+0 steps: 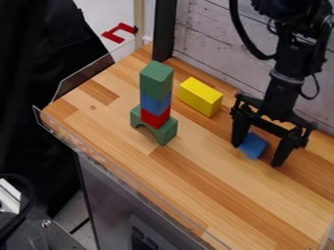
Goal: Put the blue triangle on top of the green cube
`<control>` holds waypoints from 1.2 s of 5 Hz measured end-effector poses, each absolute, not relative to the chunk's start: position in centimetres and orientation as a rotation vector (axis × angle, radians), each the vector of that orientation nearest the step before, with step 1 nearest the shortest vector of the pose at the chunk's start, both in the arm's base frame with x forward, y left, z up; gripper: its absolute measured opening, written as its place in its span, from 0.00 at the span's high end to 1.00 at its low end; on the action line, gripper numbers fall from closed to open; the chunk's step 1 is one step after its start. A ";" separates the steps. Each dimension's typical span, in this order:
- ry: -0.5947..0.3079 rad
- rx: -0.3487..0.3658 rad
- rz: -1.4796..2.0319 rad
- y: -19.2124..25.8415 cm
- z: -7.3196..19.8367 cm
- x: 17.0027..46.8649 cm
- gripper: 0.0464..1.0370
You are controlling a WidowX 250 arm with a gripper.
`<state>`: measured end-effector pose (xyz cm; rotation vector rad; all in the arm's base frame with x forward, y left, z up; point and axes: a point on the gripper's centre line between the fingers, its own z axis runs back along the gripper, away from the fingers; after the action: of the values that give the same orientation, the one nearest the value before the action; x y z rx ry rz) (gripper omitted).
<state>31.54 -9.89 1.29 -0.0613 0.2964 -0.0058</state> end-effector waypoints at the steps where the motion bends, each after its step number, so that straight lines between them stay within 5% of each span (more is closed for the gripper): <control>1: 0.308 -0.062 0.003 -9.6 0.7 31.9 0.07; 3: 0.303 -0.058 0.024 -9.3 0.5 32.2 0.56; 5: 0.294 -0.063 0.056 -9.1 0.7 31.9 0.56; 6: 0.238 -0.068 0.097 -8.7 3.4 31.1 0.56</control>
<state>31.11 -8.66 3.36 -0.0679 0.2377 0.0969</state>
